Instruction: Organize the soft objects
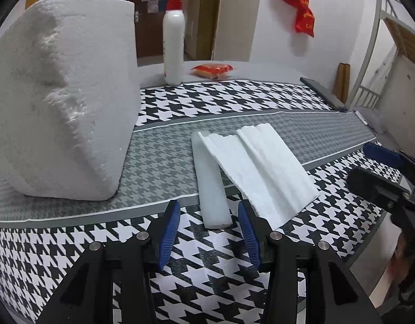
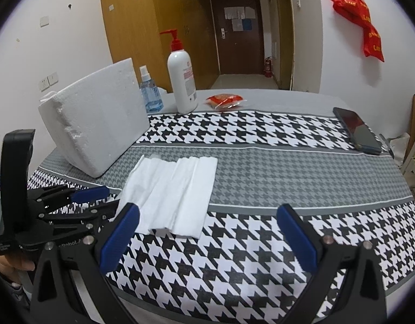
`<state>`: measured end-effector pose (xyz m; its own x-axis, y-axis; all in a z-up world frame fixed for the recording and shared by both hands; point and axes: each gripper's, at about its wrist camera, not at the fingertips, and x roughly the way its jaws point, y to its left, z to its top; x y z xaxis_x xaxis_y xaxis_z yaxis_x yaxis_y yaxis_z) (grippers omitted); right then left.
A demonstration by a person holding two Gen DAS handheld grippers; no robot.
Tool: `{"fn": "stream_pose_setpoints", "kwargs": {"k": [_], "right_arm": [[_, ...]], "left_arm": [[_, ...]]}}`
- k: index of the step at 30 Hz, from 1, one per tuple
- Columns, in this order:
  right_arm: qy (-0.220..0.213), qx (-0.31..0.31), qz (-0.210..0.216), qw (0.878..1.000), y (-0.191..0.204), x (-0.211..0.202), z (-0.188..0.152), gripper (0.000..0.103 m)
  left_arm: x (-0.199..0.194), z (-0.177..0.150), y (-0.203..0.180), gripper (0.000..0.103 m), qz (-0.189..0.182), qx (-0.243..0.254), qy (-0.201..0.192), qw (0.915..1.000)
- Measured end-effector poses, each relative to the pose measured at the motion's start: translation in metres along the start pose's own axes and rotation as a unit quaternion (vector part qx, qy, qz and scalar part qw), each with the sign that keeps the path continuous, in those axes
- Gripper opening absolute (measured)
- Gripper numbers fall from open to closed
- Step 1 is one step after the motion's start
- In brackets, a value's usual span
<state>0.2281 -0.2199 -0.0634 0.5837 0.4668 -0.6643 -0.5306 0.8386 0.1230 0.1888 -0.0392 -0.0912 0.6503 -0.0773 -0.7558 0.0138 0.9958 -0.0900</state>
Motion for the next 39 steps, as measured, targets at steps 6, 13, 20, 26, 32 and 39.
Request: {"fn": "stream_pose_setpoints", "kwargs": {"k": [6,13,20,26,32,39], "right_arm": [[0.03,-0.021,0.006,0.999,0.015,0.019,0.006,0.103],[0.049,-0.041,0.004,0.998,0.026,0.034,0.008,0.102],[0.065,-0.034,0.02,0.997,0.023,0.044,0.011,0.078],[0.079,-0.044,0.019,0.996,0.025,0.054,0.014,0.078],[0.1,-0.064,0.008,0.993,0.029,0.065,0.013,0.06],[0.102,-0.088,-0.019,0.991,0.029,0.064,0.011,0.038]], "left_arm": [[0.002,-0.003,0.002,0.055,-0.002,-0.002,0.004,1.0],[0.002,-0.005,0.003,0.064,-0.008,-0.006,-0.002,0.9999],[0.001,-0.005,0.009,0.069,0.002,-0.009,-0.002,1.0],[-0.001,-0.006,0.015,0.072,0.006,-0.012,-0.002,0.9999],[-0.001,-0.007,0.016,0.076,0.008,-0.008,0.002,0.9999],[0.002,-0.006,0.017,0.082,0.012,-0.008,0.006,0.9999]]}}
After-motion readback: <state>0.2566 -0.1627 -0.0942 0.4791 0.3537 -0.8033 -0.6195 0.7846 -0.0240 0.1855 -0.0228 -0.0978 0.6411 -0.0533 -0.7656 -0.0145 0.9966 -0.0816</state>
